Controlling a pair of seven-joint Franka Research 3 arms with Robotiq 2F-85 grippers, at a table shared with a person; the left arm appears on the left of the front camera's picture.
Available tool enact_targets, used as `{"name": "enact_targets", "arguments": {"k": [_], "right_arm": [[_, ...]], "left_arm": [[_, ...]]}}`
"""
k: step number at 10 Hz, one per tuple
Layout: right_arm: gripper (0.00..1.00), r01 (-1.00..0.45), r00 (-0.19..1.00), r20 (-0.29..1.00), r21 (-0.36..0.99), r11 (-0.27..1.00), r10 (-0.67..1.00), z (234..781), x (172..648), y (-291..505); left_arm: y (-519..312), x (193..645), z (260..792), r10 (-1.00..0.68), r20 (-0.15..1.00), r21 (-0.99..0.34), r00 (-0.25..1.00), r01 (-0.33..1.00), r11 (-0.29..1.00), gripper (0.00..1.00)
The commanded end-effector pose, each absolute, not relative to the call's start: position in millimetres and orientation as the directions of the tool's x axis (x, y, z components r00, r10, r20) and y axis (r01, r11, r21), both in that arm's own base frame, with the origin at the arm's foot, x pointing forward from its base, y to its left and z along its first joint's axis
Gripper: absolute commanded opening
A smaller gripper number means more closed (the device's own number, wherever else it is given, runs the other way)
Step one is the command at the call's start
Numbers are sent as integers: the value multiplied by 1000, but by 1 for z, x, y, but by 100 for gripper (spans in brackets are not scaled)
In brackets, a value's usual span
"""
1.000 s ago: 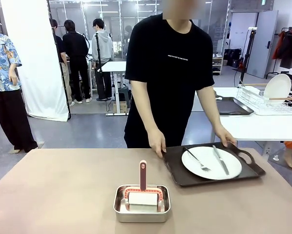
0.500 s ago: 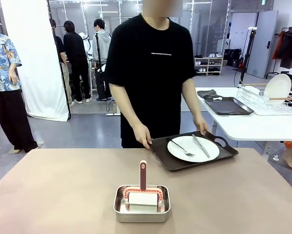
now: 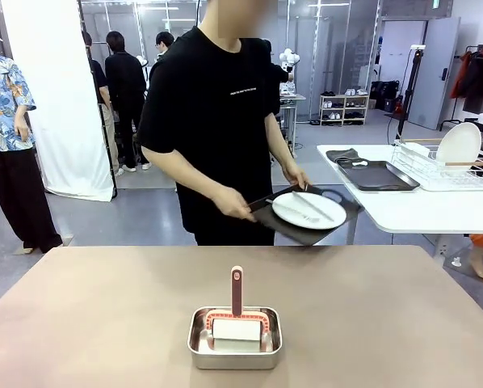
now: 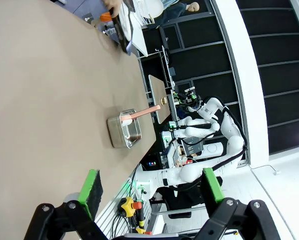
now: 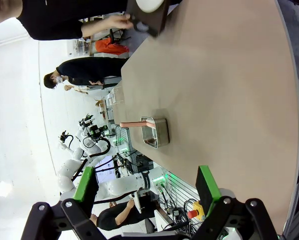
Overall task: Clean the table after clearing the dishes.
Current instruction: When the right (or left) Handle tray is removed, use the right hand (or left hand) to clean the right (or left) side of the table with the Lint Roller.
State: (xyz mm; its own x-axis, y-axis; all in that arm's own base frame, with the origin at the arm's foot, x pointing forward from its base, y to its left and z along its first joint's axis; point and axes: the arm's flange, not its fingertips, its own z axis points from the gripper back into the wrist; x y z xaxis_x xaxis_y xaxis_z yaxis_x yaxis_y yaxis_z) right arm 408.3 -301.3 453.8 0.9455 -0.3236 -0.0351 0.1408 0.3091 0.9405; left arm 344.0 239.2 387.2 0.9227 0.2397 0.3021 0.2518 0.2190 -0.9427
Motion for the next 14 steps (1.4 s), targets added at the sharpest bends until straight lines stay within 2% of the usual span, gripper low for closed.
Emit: {"name": "enact_targets", "arguments": {"k": [1, 3, 5, 8, 11, 14], "right_arm": [[100, 125, 955, -8, 919, 375, -298, 467, 411, -288], [100, 53, 976, 50, 890, 453, -213, 498, 418, -259], [100, -88, 989, 139, 805, 587, -42, 546, 432, -197], [100, -306, 951, 173, 647, 698, 256, 587, 454, -71], [100, -582, 811, 231, 415, 699, 537, 598, 437, 54], [100, -784, 620, 227, 209, 584, 751, 572, 406, 149]], "left_arm": [[238, 340, 390, 246, 310, -941, 918, 259, 220, 100], [238, 340, 390, 246, 310, -941, 918, 259, 220, 100], [238, 340, 390, 246, 310, -941, 918, 259, 220, 100], [238, 340, 390, 246, 310, -941, 918, 259, 220, 100], [238, 340, 390, 246, 310, -941, 918, 259, 220, 100], [238, 340, 390, 246, 310, -941, 918, 259, 220, 100]]}}
